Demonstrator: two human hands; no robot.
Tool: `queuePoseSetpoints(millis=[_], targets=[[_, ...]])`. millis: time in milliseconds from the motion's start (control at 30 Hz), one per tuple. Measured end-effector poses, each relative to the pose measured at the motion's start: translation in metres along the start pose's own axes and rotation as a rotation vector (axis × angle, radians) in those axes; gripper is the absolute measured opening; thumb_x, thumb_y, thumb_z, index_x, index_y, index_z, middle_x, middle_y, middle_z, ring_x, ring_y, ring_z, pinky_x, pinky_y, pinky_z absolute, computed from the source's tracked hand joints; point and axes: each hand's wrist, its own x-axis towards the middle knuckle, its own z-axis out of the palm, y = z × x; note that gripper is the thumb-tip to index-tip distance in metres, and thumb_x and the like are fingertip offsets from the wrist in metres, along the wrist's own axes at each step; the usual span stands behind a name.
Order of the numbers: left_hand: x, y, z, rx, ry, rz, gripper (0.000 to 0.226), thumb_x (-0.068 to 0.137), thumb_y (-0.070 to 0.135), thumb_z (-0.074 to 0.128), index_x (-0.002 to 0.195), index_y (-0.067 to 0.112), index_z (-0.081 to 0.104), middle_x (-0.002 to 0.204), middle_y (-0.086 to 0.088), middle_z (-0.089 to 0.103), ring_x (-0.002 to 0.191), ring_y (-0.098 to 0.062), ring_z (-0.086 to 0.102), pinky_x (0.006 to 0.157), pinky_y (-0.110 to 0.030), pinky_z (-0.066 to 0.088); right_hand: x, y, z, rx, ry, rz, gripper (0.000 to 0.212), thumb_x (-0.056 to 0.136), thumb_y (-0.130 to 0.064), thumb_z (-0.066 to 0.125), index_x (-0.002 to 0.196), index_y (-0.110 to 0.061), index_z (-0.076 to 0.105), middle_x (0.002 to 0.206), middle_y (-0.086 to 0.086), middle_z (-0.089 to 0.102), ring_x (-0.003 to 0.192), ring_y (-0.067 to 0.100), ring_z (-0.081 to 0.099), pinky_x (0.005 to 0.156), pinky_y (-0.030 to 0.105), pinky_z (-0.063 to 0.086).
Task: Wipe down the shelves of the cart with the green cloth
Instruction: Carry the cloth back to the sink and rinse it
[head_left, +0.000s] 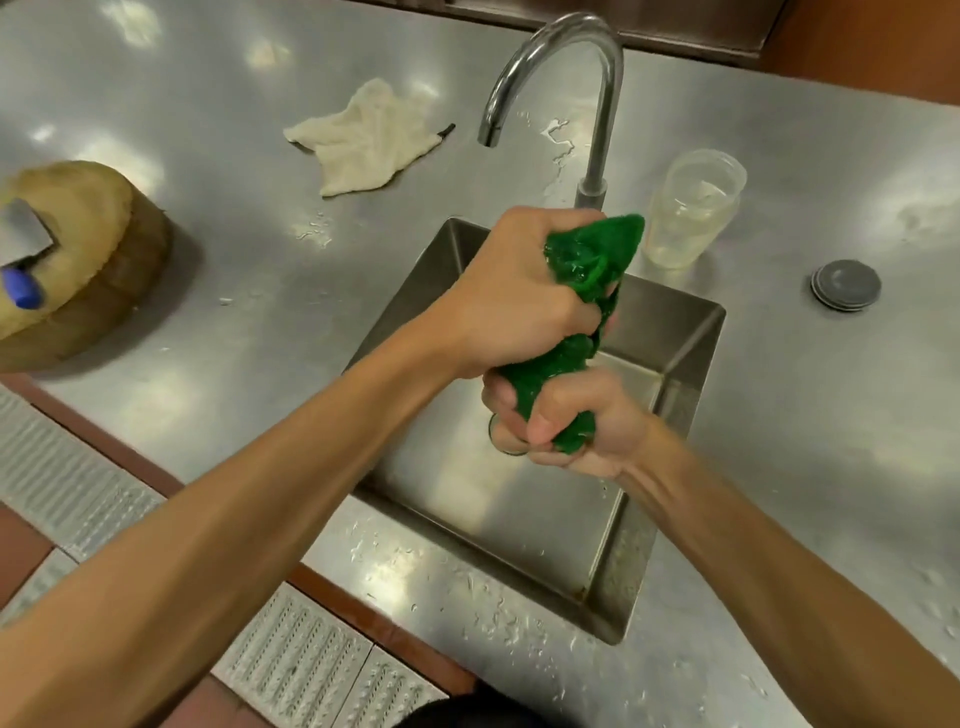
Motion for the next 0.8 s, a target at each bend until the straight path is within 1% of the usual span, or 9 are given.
queuePoseSetpoints(millis=[133, 233, 367, 433, 500, 567, 600, 700, 800], targets=[[0.001, 0.005, -0.002, -0.054, -0.111, 0.027, 0.033, 0.065, -0.030, 0.053, 0.073, 0.002, 0.052, 0.066, -0.020, 0.052, 0.062, -0.027, 0.056, 0.055, -0.030, 0.050, 0.004, -0.003, -0.005, 0.085, -0.190, 0.066, 0.020, 0.051, -0.001, 0.057, 0.069, -0.011, 0.055, 0.053, 0.000, 0.045, 0.039, 0.006, 0.027, 0.039, 0.014, 0.008], [0.002, 0.000, -0.003, -0.115, -0.121, 0.039, 0.037, 0.065, -0.029, 0.053, 0.071, 0.007, 0.050, 0.064, -0.013, 0.052, 0.063, -0.026, 0.057, 0.059, -0.031, 0.051, 0.004, -0.005, -0.008, 0.085, -0.225, 0.092, 0.025, 0.048, -0.001, 0.065, 0.070, -0.009, 0.054, 0.054, 0.004, 0.043, 0.040, 0.010, 0.021, 0.041, 0.021, 0.002], [-0.001, -0.018, -0.010, -0.144, -0.043, -0.052, 0.031, 0.061, -0.019, 0.060, 0.073, 0.008, 0.053, 0.069, -0.010, 0.060, 0.070, -0.026, 0.063, 0.070, -0.042, 0.054, 0.004, -0.002, -0.006, -0.184, 0.005, 0.087, 0.021, 0.063, -0.011, 0.069, 0.076, -0.006, 0.053, 0.058, 0.009, 0.045, 0.042, 0.013, 0.030, 0.038, 0.021, 0.008], [-0.007, -0.028, -0.015, -0.100, 0.022, -0.069, 0.032, 0.061, -0.013, 0.069, 0.081, 0.009, 0.058, 0.079, -0.008, 0.063, 0.078, -0.024, 0.064, 0.075, -0.041, 0.055, 0.002, 0.000, -0.002, -0.307, 0.140, 0.034, 0.018, 0.073, -0.016, 0.074, 0.083, -0.008, 0.062, 0.071, 0.013, 0.060, 0.053, 0.018, 0.053, 0.038, 0.024, 0.033], [-0.017, -0.037, -0.022, -0.070, 0.079, -0.094, 0.035, 0.066, -0.001, 0.077, 0.097, 0.008, 0.063, 0.090, -0.003, 0.067, 0.088, -0.022, 0.067, 0.084, -0.041, 0.056, -0.003, 0.004, -0.002, -0.293, 0.217, 0.026, 0.026, 0.078, -0.025, 0.077, 0.099, -0.014, 0.068, 0.096, 0.010, 0.071, 0.086, 0.022, 0.069, 0.063, 0.032, 0.056], [-0.029, -0.044, -0.028, -0.128, 0.120, -0.147, 0.043, 0.074, 0.013, 0.077, 0.113, 0.005, 0.062, 0.102, -0.010, 0.068, 0.098, -0.027, 0.068, 0.090, -0.045, 0.055, -0.007, 0.010, -0.004, -0.243, 0.256, 0.039, 0.043, 0.079, -0.038, 0.076, 0.116, -0.020, 0.064, 0.116, 0.003, 0.071, 0.111, 0.020, 0.067, 0.091, 0.042, 0.055], [-0.035, -0.046, -0.030, -0.153, 0.141, -0.172, 0.045, 0.077, 0.019, 0.075, 0.118, 0.006, 0.062, 0.108, -0.014, 0.068, 0.103, -0.030, 0.068, 0.091, -0.045, 0.055, -0.008, 0.014, -0.002, -0.264, 0.289, 0.039, 0.047, 0.079, -0.042, 0.072, 0.120, -0.020, 0.062, 0.119, 0.001, 0.071, 0.113, 0.019, 0.065, 0.095, 0.045, 0.053], [-0.047, -0.052, -0.042, -0.070, 0.282, -0.171, 0.023, 0.089, 0.016, 0.068, 0.111, 0.010, 0.070, 0.106, -0.009, 0.074, 0.100, -0.022, 0.072, 0.086, -0.034, 0.058, -0.003, 0.026, 0.002, -0.420, 0.430, 0.010, 0.045, 0.078, -0.042, 0.073, 0.118, -0.023, 0.063, 0.115, -0.003, 0.073, 0.107, 0.015, 0.068, 0.094, 0.047, 0.055], [-0.067, -0.061, -0.061, -0.006, 0.439, -0.185, 0.009, 0.088, 0.004, 0.073, 0.095, 0.009, 0.071, 0.089, -0.003, 0.076, 0.081, -0.012, 0.074, 0.073, -0.026, 0.058, 0.001, 0.039, 0.004, -0.521, 0.593, -0.059, 0.065, 0.059, -0.055, 0.087, 0.113, -0.029, 0.064, 0.112, -0.005, 0.073, 0.105, 0.015, 0.069, 0.092, 0.049, 0.055]])
